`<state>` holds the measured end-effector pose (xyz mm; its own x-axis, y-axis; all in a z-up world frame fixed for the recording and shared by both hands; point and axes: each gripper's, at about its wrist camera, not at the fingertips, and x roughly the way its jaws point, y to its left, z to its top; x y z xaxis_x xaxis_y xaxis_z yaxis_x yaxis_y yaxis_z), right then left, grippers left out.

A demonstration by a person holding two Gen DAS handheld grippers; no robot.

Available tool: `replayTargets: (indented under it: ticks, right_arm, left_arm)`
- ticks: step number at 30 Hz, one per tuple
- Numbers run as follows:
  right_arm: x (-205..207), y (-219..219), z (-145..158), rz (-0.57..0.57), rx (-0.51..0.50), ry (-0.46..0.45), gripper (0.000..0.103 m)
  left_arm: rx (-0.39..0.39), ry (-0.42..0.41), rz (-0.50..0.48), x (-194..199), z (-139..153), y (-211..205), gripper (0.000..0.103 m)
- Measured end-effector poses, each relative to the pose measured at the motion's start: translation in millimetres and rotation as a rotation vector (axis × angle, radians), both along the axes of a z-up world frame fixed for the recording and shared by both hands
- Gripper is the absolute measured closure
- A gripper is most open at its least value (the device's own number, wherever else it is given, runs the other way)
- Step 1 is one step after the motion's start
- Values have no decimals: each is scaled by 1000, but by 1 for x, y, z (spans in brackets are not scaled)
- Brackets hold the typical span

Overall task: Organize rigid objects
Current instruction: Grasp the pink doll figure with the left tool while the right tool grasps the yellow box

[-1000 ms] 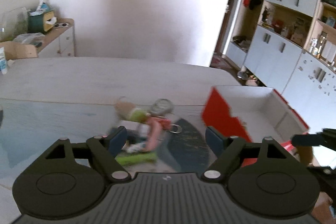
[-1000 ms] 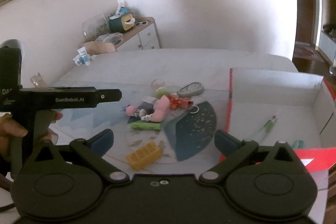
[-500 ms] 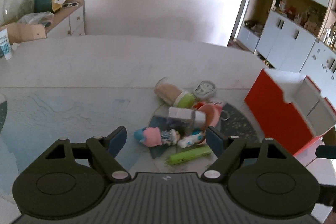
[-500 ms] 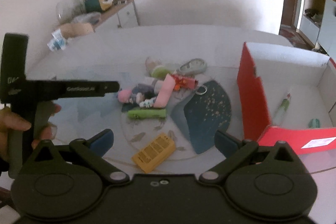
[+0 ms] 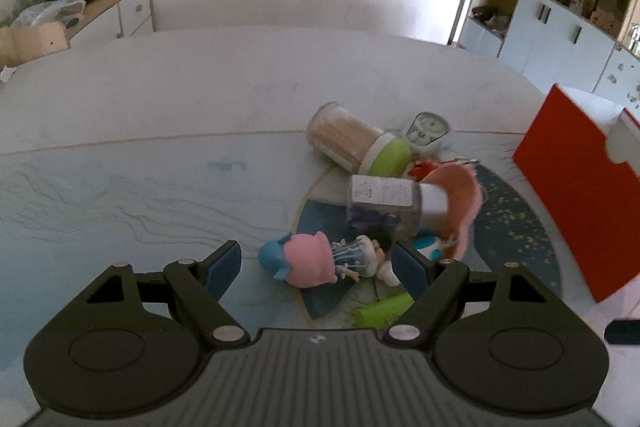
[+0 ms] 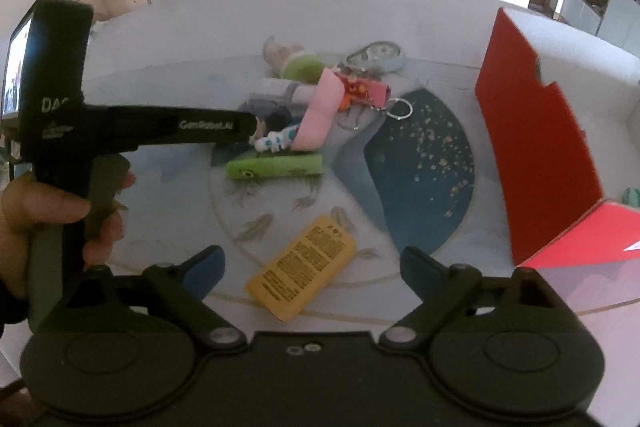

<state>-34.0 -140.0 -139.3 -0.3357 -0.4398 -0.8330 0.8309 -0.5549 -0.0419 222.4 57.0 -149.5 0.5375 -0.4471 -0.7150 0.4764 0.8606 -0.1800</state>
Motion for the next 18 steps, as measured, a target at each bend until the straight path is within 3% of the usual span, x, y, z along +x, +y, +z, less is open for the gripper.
replayTargets:
  ticks: [18]
  right_arm:
    - [-7,-23,-24,-81,55,-14,26]
  left_arm:
    - [10,28,21,12,-17,-14,20]
